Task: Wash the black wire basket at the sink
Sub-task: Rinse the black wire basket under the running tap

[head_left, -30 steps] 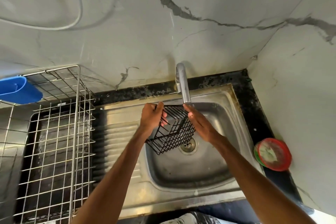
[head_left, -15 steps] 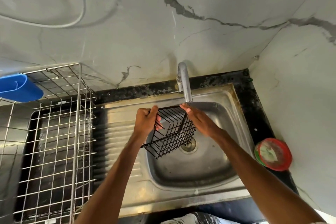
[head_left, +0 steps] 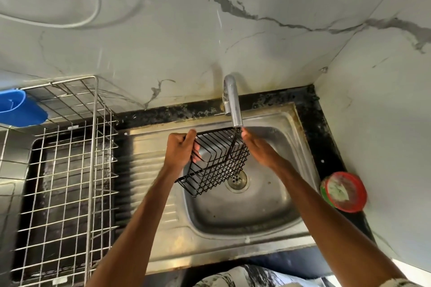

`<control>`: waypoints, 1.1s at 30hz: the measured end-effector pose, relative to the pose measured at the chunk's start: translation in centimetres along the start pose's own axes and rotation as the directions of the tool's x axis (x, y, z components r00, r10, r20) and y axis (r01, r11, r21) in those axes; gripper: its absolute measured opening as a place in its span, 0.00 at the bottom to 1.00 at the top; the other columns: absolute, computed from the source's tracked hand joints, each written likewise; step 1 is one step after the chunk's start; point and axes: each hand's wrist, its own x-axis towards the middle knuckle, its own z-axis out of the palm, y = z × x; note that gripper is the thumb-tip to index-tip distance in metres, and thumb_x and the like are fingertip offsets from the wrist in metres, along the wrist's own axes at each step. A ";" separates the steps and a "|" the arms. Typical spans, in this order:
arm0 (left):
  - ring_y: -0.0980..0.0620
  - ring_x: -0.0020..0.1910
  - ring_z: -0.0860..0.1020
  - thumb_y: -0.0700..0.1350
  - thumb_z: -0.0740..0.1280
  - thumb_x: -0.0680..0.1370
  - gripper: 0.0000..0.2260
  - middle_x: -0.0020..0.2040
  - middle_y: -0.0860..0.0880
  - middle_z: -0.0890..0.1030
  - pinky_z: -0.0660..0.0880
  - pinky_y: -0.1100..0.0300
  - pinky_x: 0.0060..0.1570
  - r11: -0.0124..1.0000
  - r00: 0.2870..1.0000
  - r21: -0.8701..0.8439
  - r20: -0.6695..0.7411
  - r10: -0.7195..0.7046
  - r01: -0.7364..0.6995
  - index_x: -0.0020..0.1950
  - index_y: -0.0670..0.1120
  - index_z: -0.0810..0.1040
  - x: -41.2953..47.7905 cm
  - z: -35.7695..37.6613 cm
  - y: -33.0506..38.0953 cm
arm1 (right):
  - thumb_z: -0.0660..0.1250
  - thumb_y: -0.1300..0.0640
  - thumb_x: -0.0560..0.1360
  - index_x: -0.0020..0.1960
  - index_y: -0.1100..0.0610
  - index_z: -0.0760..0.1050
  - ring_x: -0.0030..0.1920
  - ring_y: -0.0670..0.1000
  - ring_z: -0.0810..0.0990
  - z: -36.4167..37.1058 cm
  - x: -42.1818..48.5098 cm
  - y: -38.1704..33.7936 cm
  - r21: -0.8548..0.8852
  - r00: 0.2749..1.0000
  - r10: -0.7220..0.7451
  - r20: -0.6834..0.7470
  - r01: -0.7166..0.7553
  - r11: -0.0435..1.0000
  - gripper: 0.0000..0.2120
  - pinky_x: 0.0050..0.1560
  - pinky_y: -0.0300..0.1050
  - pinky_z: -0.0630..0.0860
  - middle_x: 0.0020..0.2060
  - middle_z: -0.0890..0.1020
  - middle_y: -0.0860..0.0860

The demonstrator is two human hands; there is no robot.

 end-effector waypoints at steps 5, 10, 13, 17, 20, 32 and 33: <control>0.53 0.18 0.72 0.43 0.65 0.85 0.22 0.23 0.49 0.76 0.70 0.62 0.18 0.998 1.000 -0.057 -0.012 -0.015 0.014 0.32 0.38 0.77 -0.2 -1.1 -0.4 | 0.45 0.28 0.79 0.80 0.51 0.60 0.77 0.57 0.66 1.0 0.4 0.0 0.004 0.996 -0.075 -0.053 0.076 0.997 0.39 0.75 0.61 0.66 0.76 0.68 0.57; 0.52 0.18 0.74 0.44 0.65 0.85 0.22 0.24 0.47 0.76 0.72 0.62 0.18 0.999 0.999 -0.042 0.047 0.027 -0.025 0.32 0.38 0.77 -0.5 -1.1 -0.4 | 0.54 0.48 0.86 0.80 0.51 0.62 0.73 0.52 0.70 -0.1 0.7 1.5 0.287 0.992 -0.068 -0.108 0.097 0.953 0.23 0.71 0.53 0.71 0.74 0.72 0.53; 0.52 0.18 0.74 0.43 0.65 0.85 0.22 0.24 0.46 0.76 0.71 0.62 0.18 0.997 0.998 -0.052 0.045 0.052 -0.050 0.31 0.38 0.77 -0.8 -0.7 -0.9 | 0.55 0.50 0.86 0.80 0.51 0.62 0.72 0.48 0.70 -0.2 1.3 2.1 0.399 0.994 -0.044 -0.096 0.079 0.914 0.23 0.59 0.41 0.74 0.75 0.71 0.50; 0.51 0.19 0.73 0.44 0.65 0.85 0.22 0.25 0.46 0.76 0.72 0.62 0.19 0.997 0.999 -0.067 0.037 0.037 -0.034 0.32 0.38 0.76 -0.8 -0.9 -1.1 | 0.53 0.46 0.86 0.76 0.51 0.69 0.72 0.52 0.71 0.6 1.5 1.8 0.475 0.996 0.061 -0.069 -0.021 0.880 0.21 0.68 0.53 0.71 0.73 0.73 0.51; 0.51 0.19 0.72 0.45 0.65 0.85 0.22 0.25 0.46 0.75 0.71 0.62 0.20 0.999 0.998 -0.033 0.055 0.000 0.002 0.31 0.39 0.76 -0.4 -0.2 -0.8 | 0.55 0.42 0.84 0.70 0.54 0.74 0.69 0.57 0.75 0.6 0.7 1.1 0.230 0.993 0.045 -0.107 -0.019 0.973 0.22 0.69 0.51 0.72 0.65 0.79 0.55; 0.53 0.17 0.73 0.42 0.66 0.84 0.19 0.24 0.48 0.77 0.73 0.61 0.18 0.988 0.936 0.150 0.352 -0.006 -0.049 0.33 0.40 0.78 2.4 4.7 -0.3 | 0.65 0.42 0.81 0.73 0.48 0.73 0.71 0.48 0.72 -2.4 -1.6 0.0 0.030 0.980 -0.180 0.089 0.178 0.984 0.23 0.67 0.47 0.69 0.71 0.75 0.48; 0.53 0.17 0.72 0.42 0.66 0.84 0.19 0.24 0.48 0.76 0.72 0.61 0.18 0.989 0.938 0.141 0.346 -0.013 -0.039 0.33 0.40 0.78 2.4 4.6 -0.4 | 0.66 0.41 0.79 0.69 0.48 0.76 0.69 0.49 0.75 -2.4 -1.1 0.0 0.040 0.977 -0.181 0.113 0.178 0.983 0.21 0.66 0.48 0.70 0.68 0.79 0.49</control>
